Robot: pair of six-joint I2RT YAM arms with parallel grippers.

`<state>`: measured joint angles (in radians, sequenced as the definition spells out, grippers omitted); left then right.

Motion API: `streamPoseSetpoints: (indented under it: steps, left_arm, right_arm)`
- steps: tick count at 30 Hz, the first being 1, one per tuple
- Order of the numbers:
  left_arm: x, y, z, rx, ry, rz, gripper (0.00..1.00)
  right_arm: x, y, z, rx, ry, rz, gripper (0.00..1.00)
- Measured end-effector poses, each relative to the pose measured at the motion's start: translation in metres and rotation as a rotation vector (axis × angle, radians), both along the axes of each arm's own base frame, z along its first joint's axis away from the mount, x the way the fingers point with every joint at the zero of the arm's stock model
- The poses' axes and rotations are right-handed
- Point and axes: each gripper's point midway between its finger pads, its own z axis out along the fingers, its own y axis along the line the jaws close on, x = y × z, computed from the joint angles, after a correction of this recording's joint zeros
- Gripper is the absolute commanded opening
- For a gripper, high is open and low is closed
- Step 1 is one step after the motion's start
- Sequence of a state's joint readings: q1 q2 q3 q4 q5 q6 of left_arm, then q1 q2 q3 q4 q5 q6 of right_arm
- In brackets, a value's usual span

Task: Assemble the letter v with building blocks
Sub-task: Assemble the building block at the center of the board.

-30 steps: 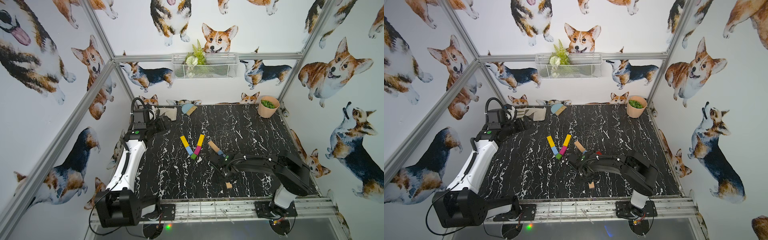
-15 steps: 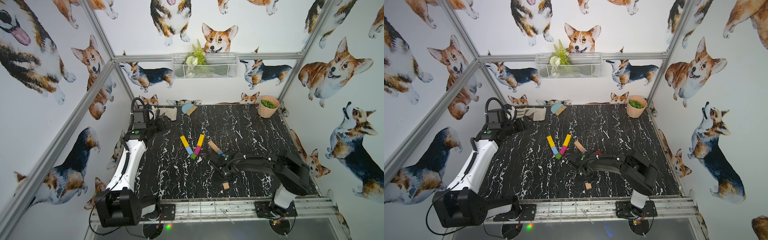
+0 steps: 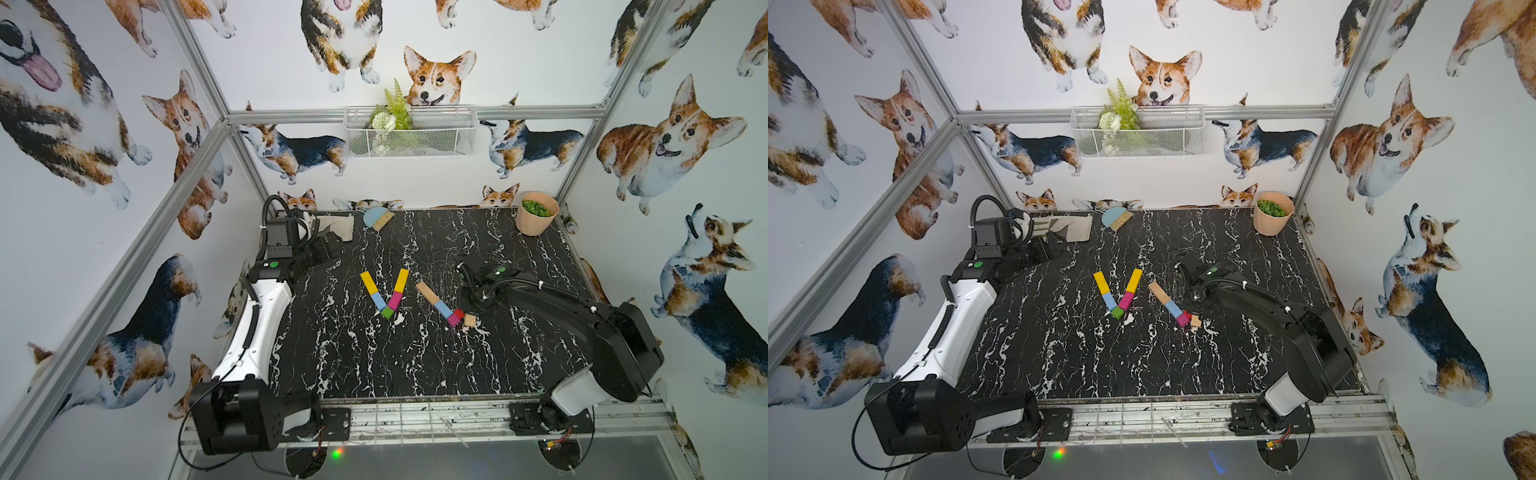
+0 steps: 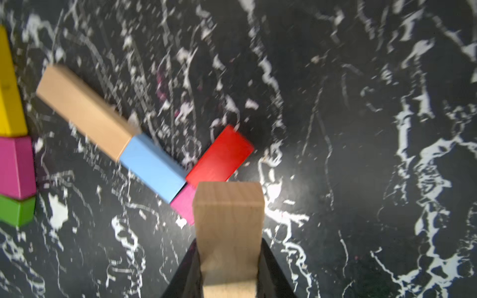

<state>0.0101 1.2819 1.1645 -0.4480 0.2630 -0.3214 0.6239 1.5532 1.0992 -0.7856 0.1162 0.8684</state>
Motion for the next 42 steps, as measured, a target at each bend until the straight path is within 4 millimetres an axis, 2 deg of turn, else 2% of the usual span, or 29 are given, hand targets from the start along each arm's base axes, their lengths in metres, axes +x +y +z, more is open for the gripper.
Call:
streamPoseSetpoints:
  steps: [6,10,17,25,42]
  left_arm:
    - [0.000,0.000,0.000,0.000,-0.001,0.000,1.00]
    - [0.000,0.000,0.000,0.000,-0.001,0.000,1.00]
    - [0.000,0.000,0.000,0.000,-0.001,0.000,1.00]
    - [0.000,0.000,0.001,0.000,-0.002,0.001,1.00]
    - [0.000,0.000,0.001,0.000,-0.003,0.000,1.00]
  right_arm:
    - [0.033,-0.025,0.000,0.064,-0.037,-0.150,0.24]
    - [0.047,-0.040,-0.009,0.091,-0.038,-0.260,0.24]
    - [0.053,-0.042,-0.033,0.114,0.006,-0.352,0.24]
    - [0.077,-0.043,-0.037,0.105,-0.024,-0.394,0.24]
    - [0.076,-0.044,-0.062,0.097,0.011,-0.426,0.25]
